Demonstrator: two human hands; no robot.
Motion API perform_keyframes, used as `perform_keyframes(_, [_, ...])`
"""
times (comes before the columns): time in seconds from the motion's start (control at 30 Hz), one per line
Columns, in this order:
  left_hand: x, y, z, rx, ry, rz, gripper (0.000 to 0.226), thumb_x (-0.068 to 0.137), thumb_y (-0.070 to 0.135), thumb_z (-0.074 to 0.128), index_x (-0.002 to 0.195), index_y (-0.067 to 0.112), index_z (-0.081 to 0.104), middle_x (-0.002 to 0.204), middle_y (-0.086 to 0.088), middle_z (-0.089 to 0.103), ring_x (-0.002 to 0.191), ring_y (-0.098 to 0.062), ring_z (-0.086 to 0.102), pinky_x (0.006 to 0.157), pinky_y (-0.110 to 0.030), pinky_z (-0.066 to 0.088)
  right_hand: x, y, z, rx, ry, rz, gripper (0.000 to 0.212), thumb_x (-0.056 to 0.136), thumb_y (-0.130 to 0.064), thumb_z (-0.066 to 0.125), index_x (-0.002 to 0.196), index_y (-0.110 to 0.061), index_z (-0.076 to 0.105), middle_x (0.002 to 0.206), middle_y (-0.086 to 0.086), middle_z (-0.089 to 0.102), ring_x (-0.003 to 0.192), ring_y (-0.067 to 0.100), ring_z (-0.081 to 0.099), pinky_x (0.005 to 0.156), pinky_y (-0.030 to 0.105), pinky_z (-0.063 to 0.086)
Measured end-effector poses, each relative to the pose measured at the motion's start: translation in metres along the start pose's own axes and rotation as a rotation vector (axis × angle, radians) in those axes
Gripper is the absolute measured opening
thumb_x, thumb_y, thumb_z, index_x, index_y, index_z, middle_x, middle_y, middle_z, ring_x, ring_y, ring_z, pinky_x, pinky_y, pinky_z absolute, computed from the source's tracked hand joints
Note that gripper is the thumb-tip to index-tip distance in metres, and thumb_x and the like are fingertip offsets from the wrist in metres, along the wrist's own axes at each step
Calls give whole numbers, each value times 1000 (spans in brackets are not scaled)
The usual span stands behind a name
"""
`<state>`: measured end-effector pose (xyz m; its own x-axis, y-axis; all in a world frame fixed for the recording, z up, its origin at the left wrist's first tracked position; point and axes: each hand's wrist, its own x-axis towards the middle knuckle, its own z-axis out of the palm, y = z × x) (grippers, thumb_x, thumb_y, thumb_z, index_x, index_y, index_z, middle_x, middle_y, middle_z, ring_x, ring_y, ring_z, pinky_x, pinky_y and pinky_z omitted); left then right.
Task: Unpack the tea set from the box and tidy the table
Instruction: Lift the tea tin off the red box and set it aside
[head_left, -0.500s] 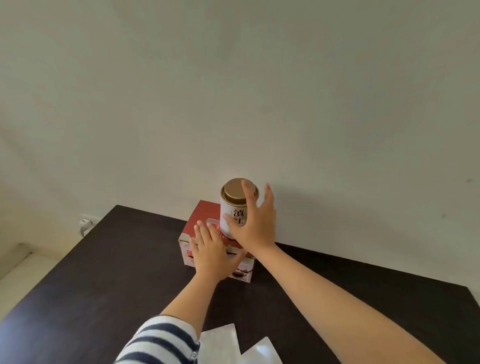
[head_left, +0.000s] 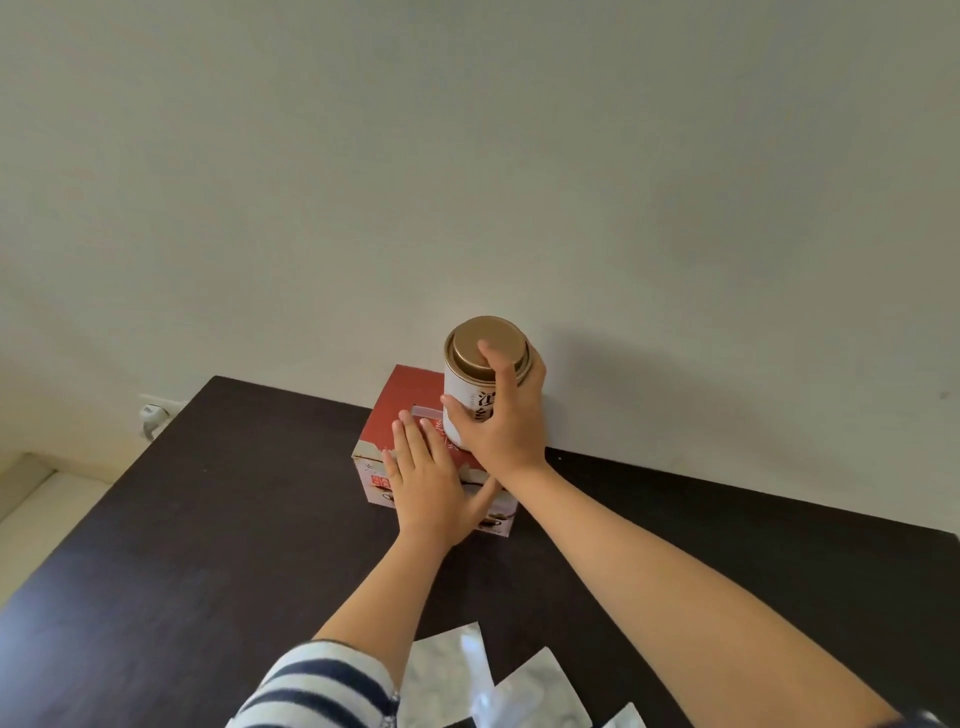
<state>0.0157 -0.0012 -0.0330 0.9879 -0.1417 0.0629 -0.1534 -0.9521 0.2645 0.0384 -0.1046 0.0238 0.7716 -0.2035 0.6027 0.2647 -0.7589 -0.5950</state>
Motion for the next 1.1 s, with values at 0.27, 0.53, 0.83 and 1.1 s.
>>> perform_keyframes(0.27, [1, 2, -3, 37, -46, -33, 123, 67, 92, 16, 149, 3, -8, 156, -20, -14, 144, -35, -13, 113, -46, -5, -17, 36, -79, -10, 98, 32, 78, 74, -37, 79, 136, -32, 31, 142, 15, 27, 128, 30, 43, 94, 35, 52])
perform_keyframes(0.53, [-8, 26, -7, 132, -95, 204, 78, 92, 62, 17, 151, 13, 0, 158, -18, -5, 145, -35, -6, 116, -55, 5, -86, 112, -178, -174, 101, 200, 83, 71, -31, 82, 136, -39, 30, 144, 12, 24, 127, 33, 43, 90, 42, 54])
perform_keyframes(0.83, [-22, 67, 13, 193, -77, 255, 76, 89, 68, 13, 151, 27, -3, 159, -10, -10, 146, -33, -8, 114, -51, 0, -129, 194, -245, -289, 82, 344, 81, 70, -26, 83, 135, -32, 35, 144, 12, 23, 129, 38, 39, 91, 46, 51])
perform_keyframes(1.1, [-22, 67, 23, 184, -11, 211, 96, 78, 80, 19, 151, 19, 12, 160, -7, 6, 146, -33, 7, 114, -52, 9, -131, 250, -268, -354, 120, 416, 81, 72, -25, 83, 136, -29, 33, 146, 16, 21, 130, 41, 38, 95, 47, 48])
